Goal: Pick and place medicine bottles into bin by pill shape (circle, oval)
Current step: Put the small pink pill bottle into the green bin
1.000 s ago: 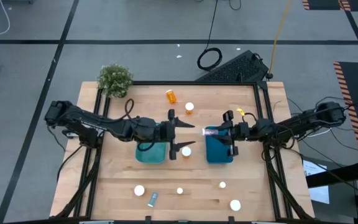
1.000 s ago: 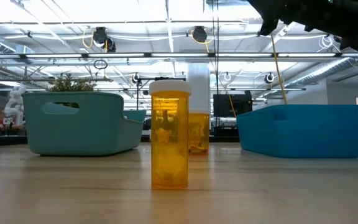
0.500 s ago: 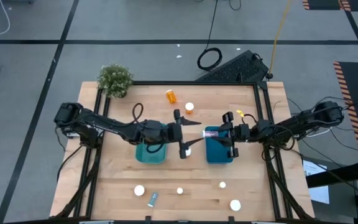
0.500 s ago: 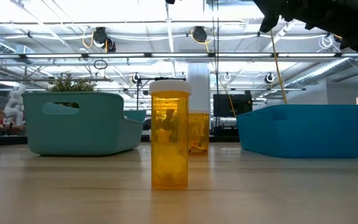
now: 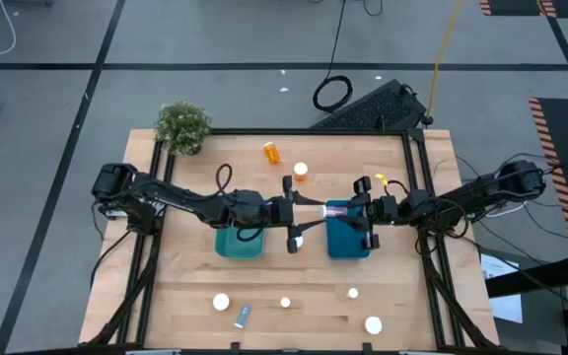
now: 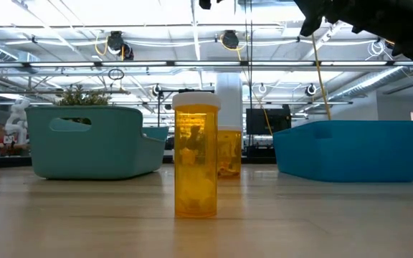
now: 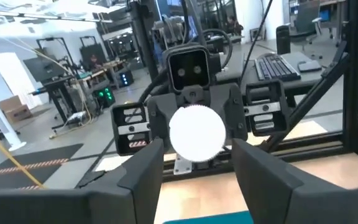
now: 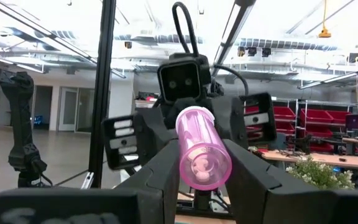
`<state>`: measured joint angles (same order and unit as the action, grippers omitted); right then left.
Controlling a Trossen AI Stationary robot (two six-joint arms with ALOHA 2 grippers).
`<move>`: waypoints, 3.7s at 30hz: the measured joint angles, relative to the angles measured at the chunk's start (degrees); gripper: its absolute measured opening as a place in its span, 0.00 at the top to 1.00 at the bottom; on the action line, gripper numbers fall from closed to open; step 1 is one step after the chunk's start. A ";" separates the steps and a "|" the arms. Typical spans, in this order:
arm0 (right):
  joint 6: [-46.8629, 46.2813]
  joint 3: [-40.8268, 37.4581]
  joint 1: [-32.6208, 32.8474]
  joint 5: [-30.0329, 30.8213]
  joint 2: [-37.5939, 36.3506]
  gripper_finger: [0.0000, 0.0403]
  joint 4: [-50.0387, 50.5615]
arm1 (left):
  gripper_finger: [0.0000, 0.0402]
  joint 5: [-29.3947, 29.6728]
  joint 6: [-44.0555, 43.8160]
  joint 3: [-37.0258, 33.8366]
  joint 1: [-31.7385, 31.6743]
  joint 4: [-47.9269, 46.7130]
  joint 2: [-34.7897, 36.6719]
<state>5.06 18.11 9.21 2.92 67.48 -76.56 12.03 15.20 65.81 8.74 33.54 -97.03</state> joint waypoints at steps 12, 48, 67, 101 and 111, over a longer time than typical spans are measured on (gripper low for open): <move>-0.07 0.00 0.00 0.00 0.00 0.75 1.36 | 0.53 0.00 0.81 0.01 0.27 2.22 0.02; -1.38 0.02 0.26 1.73 -0.83 0.51 6.57 | 0.68 0.02 0.81 -0.03 0.71 -2.63 1.58; -8.92 0.03 -0.06 6.42 -8.36 0.27 24.35 | 0.69 7.74 -5.95 -0.01 0.50 -51.72 22.76; -11.47 0.02 -2.45 6.32 -8.46 0.32 26.79 | 0.69 -1.62 -16.60 -0.03 -8.36 -80.77 1.45; -11.47 0.02 -2.43 6.32 -8.46 0.32 26.72 | 0.66 -1.55 -17.51 -0.03 -8.43 -79.28 -0.15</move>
<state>-6.42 18.13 6.79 9.23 59.02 -49.84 10.48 -2.31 65.78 0.32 -45.74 -97.19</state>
